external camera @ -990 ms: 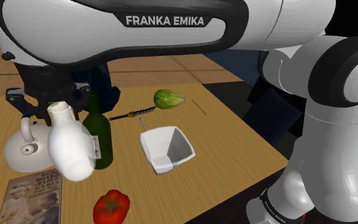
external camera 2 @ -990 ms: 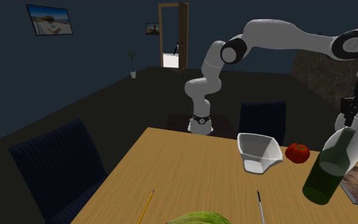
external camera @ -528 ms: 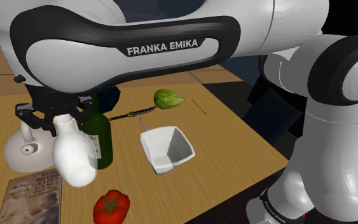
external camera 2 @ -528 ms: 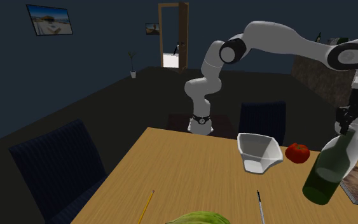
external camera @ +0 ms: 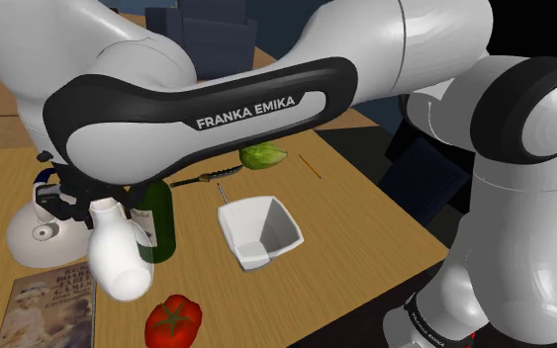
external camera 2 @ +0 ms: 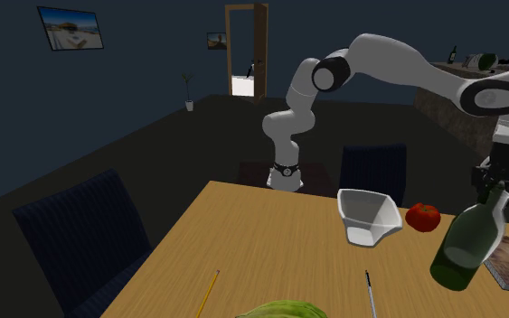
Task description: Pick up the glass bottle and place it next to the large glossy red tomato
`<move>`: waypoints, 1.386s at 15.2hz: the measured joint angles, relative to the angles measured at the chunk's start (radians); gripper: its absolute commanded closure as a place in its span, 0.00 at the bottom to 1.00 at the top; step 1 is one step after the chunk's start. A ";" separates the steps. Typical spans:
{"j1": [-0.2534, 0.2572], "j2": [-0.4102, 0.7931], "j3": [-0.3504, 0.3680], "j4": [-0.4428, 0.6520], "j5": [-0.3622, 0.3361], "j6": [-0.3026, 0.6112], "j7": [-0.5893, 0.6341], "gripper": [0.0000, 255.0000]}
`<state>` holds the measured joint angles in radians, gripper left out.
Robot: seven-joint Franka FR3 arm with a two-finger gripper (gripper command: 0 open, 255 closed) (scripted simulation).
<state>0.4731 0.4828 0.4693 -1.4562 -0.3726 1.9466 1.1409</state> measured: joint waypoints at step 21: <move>0.010 -0.030 0.012 0.071 0.018 -0.097 -0.013 0.00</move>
<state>0.4829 0.4523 0.4810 -1.3849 -0.3543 1.8493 1.1280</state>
